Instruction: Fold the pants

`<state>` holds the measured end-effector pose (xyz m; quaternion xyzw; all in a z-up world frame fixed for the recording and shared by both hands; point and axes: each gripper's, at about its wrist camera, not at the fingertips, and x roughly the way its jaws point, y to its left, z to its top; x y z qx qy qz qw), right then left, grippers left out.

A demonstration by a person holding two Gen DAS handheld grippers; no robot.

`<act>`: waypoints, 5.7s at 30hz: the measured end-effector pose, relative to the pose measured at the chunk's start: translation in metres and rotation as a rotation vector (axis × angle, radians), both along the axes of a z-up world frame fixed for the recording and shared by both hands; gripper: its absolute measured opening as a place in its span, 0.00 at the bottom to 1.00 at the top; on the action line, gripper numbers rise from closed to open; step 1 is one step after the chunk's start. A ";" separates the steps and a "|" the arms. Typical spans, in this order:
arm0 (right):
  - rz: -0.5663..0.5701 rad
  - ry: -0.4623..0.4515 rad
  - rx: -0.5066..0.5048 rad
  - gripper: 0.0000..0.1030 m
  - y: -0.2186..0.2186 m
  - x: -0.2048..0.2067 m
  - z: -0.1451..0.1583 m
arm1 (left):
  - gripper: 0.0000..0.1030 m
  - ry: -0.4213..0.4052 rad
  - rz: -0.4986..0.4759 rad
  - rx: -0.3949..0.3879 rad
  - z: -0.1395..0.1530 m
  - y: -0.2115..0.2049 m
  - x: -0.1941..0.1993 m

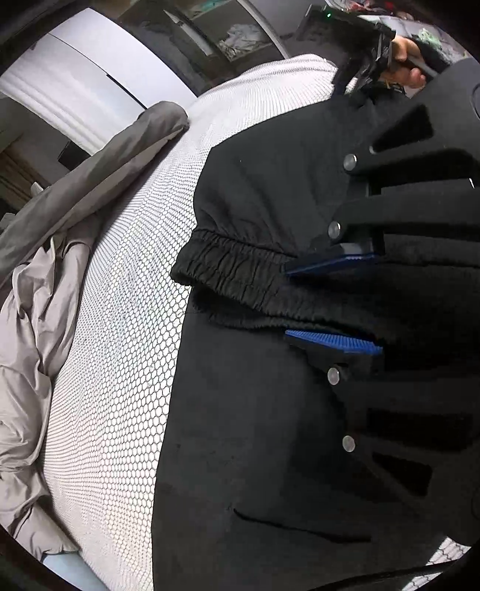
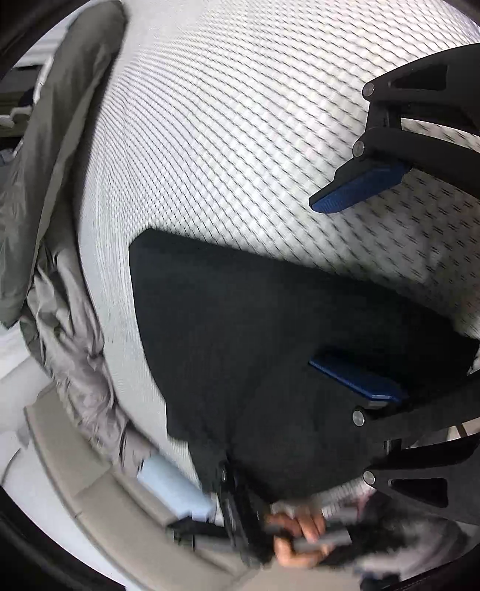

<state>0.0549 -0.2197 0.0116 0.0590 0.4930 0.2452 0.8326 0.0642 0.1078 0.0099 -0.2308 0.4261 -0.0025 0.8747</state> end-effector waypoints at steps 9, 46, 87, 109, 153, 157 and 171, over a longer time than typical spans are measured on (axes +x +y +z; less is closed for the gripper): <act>0.123 0.011 0.086 0.21 -0.007 -0.041 -0.009 | 0.34 0.014 -0.007 0.047 -0.004 -0.016 0.001; 0.157 -0.211 -0.142 0.38 0.111 -0.009 -0.010 | 0.61 -0.102 -0.467 0.350 -0.027 -0.138 -0.003; 0.048 -0.212 -0.246 0.51 0.138 0.065 0.009 | 0.65 -0.035 -0.418 0.307 -0.001 -0.102 0.093; -0.048 -0.217 -0.172 0.51 0.125 0.083 0.030 | 0.56 -0.063 -0.402 0.322 0.022 -0.117 0.119; 0.079 -0.179 -0.418 0.63 0.152 0.032 -0.015 | 0.55 -0.040 -0.503 0.299 -0.010 -0.109 0.029; 0.003 -0.244 -0.494 0.63 0.122 0.011 -0.010 | 0.59 -0.080 -0.496 0.312 -0.005 -0.098 0.003; 0.125 -0.232 -0.362 0.63 0.139 -0.042 -0.010 | 0.59 -0.114 -0.484 0.315 -0.010 -0.126 -0.039</act>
